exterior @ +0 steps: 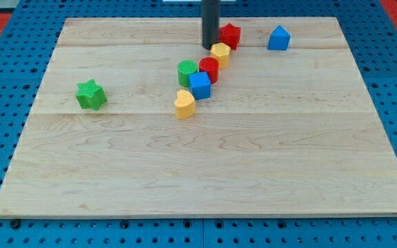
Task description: Move the yellow hexagon diagonally to the green star
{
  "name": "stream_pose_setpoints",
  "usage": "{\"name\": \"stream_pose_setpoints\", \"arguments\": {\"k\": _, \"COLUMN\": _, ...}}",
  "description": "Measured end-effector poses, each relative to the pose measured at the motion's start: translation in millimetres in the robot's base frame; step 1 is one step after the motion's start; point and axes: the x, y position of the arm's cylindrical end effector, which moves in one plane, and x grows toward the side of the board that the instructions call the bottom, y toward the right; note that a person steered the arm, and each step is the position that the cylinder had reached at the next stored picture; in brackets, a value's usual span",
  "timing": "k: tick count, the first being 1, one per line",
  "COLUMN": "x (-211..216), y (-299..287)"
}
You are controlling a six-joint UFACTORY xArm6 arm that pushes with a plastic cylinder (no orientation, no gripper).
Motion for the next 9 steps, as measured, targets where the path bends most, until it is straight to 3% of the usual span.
{"name": "stream_pose_setpoints", "arguments": {"k": 1, "x": 15.7, "y": 10.0}}
{"name": "stream_pose_setpoints", "arguments": {"k": 2, "x": 25.5, "y": 91.7}}
{"name": "stream_pose_setpoints", "arguments": {"k": 3, "x": 46.2, "y": 73.0}}
{"name": "stream_pose_setpoints", "arguments": {"k": 4, "x": 46.8, "y": 17.9}}
{"name": "stream_pose_setpoints", "arguments": {"k": 6, "x": 53.6, "y": 36.3}}
{"name": "stream_pose_setpoints", "arguments": {"k": 8, "x": 74.8, "y": 6.3}}
{"name": "stream_pose_setpoints", "arguments": {"k": 9, "x": 58.9, "y": -3.7}}
